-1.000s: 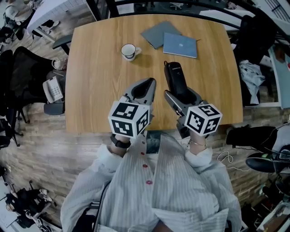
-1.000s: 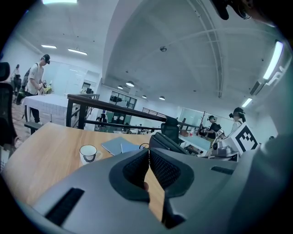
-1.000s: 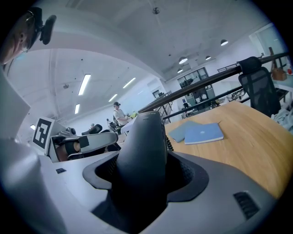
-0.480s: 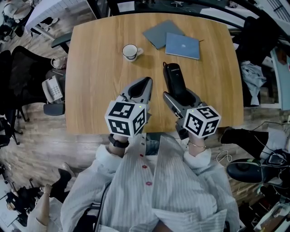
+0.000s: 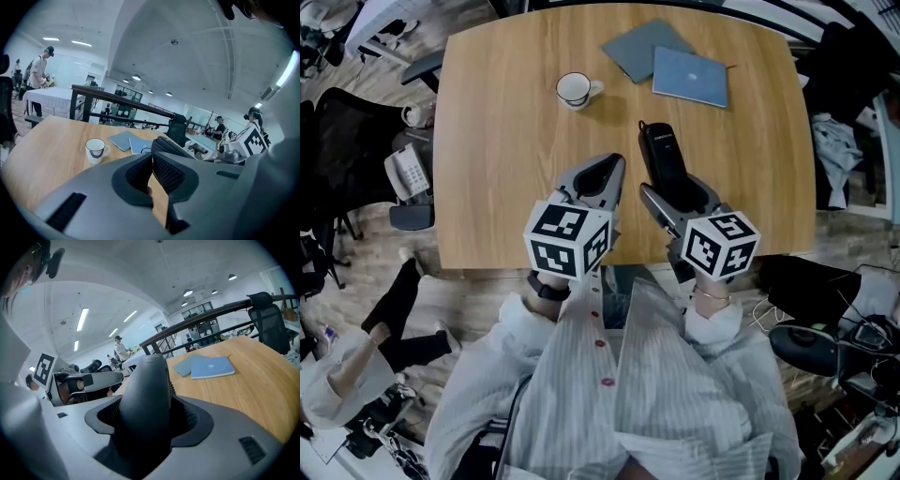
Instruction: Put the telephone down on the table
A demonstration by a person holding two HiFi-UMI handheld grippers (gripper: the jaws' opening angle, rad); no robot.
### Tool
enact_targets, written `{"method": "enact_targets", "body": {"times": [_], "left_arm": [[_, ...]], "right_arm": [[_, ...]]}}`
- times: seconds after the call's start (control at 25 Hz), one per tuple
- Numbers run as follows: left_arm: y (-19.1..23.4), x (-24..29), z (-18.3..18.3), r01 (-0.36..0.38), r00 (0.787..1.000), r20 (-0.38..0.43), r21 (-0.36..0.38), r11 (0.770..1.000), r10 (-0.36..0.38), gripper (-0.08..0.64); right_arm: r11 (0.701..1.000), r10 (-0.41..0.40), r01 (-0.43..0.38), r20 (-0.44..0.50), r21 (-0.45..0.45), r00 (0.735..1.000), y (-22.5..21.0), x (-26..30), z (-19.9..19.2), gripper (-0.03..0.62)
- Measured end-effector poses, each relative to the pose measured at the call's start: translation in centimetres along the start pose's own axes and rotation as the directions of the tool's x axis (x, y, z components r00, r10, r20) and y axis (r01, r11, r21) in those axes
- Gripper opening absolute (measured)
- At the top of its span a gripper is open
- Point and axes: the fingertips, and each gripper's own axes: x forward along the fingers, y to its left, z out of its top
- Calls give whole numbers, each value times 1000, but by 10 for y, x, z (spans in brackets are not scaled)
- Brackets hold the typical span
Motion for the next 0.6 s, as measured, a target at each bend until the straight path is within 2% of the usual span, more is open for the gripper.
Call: {"method": "enact_targets", "body": {"times": [0.2, 0.6], "left_arm": [[5, 11, -14, 11, 999, -32, 0, 1000, -11, 17], [36, 26, -52, -35, 995, -95, -48, 998, 30, 17]], "right_arm": [[1000, -1, 1, -42, 7, 999, -6, 13, -16, 334], [999, -14, 18, -124, 30, 992, -26, 42, -51, 334]]}}
